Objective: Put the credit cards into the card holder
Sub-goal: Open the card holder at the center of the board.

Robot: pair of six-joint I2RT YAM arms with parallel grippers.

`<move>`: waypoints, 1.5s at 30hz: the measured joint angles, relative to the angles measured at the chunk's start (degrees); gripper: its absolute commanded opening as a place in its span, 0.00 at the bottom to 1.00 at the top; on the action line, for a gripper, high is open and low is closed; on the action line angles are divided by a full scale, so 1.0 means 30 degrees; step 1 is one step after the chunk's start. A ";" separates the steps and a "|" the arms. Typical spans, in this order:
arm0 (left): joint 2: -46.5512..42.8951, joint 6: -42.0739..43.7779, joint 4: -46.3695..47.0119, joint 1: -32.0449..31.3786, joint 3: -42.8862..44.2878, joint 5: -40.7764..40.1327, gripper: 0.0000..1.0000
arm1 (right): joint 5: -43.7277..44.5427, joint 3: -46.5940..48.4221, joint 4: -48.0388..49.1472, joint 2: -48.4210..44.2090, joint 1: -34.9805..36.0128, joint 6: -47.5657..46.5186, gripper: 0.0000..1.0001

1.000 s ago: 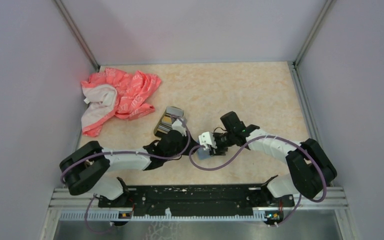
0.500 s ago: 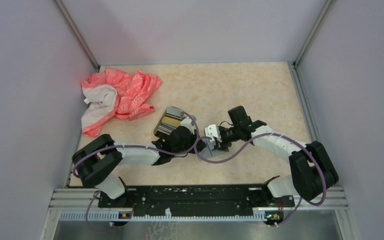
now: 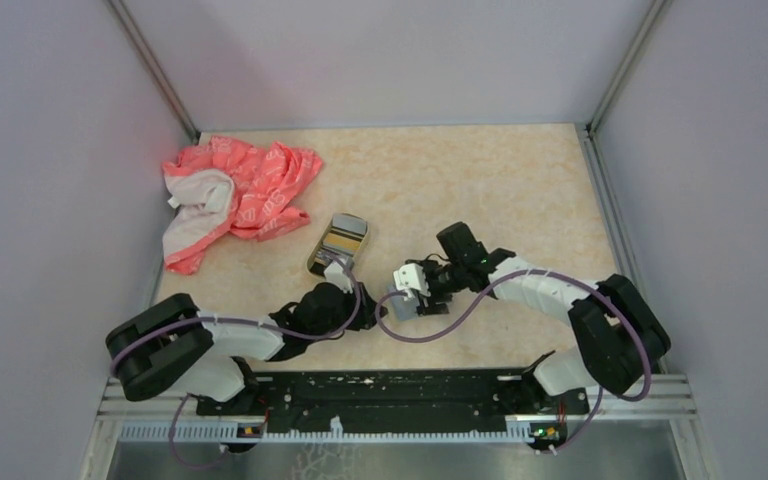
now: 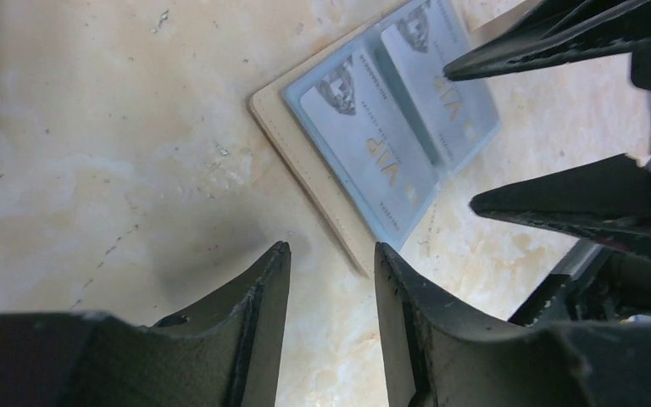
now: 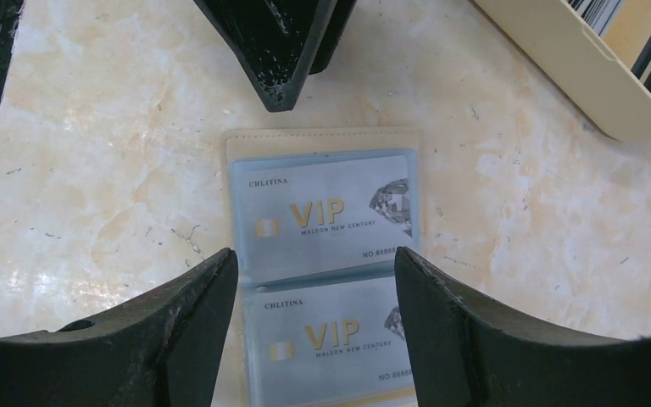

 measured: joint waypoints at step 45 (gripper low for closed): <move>0.3606 -0.2412 0.6353 0.1129 0.0044 0.3242 0.45 | 0.1202 0.1027 -0.1253 0.2244 0.0226 0.0947 0.00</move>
